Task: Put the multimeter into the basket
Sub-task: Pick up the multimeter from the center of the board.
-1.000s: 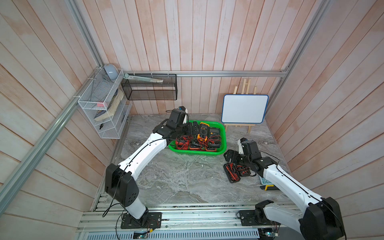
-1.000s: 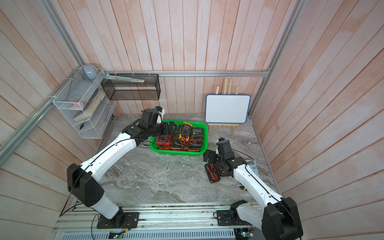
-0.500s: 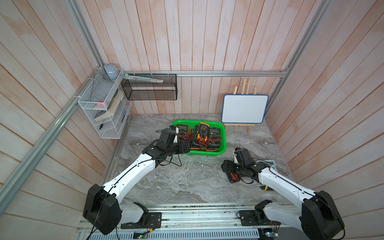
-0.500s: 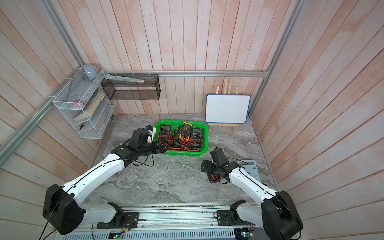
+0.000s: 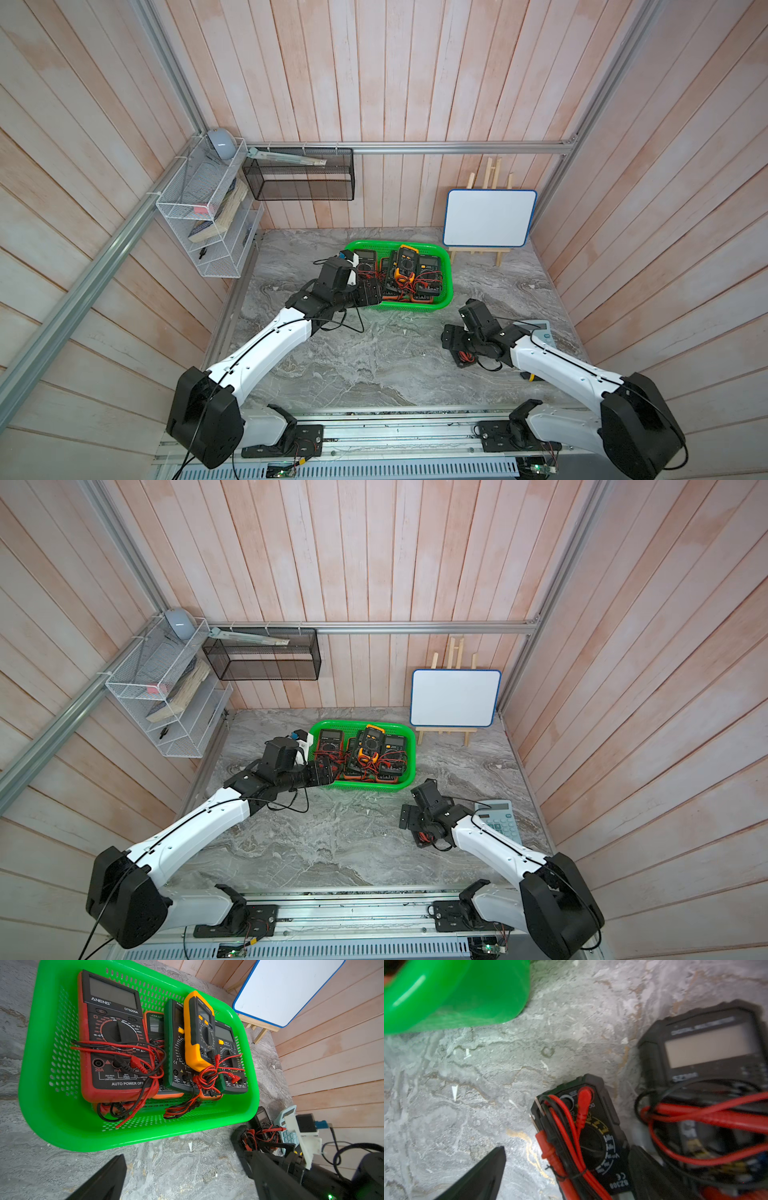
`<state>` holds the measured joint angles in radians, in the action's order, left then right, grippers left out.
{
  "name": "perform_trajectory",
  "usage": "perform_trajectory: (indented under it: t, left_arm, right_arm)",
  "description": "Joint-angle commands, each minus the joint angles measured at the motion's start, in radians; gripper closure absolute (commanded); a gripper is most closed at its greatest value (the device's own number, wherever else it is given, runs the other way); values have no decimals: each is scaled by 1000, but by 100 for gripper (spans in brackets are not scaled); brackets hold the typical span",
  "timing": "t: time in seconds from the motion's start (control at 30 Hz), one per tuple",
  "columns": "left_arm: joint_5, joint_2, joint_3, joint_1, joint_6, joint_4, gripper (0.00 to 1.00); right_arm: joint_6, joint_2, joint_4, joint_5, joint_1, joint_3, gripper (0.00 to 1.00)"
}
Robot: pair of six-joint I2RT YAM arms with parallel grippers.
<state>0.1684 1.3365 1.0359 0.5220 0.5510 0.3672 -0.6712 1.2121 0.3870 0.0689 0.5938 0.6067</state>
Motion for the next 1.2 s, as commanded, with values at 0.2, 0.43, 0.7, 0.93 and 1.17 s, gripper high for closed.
perform_trajectory:
  t: [0.2, 0.43, 0.7, 0.93, 1.17]
  left_arm:
    - [25, 3, -27, -4, -6, -25, 0]
    - [37, -22, -49, -5, -11, -17, 0]
    - [49, -25, -54, -19, -10, -22, 0]
    - [76, -26, -59, -23, 8, -37, 0]
    - [152, -59, -100, -25, 60, -84, 0]
  right_arm:
    - [-84, 47, 67, 41, 89, 74, 2]
    - [3, 83, 83, 72, 89, 70, 2]
    - [55, 148, 55, 47, 89, 51, 2]
    - [65, 217, 41, 35, 91, 66, 17]
    - [59, 161, 65, 31, 90, 81, 56]
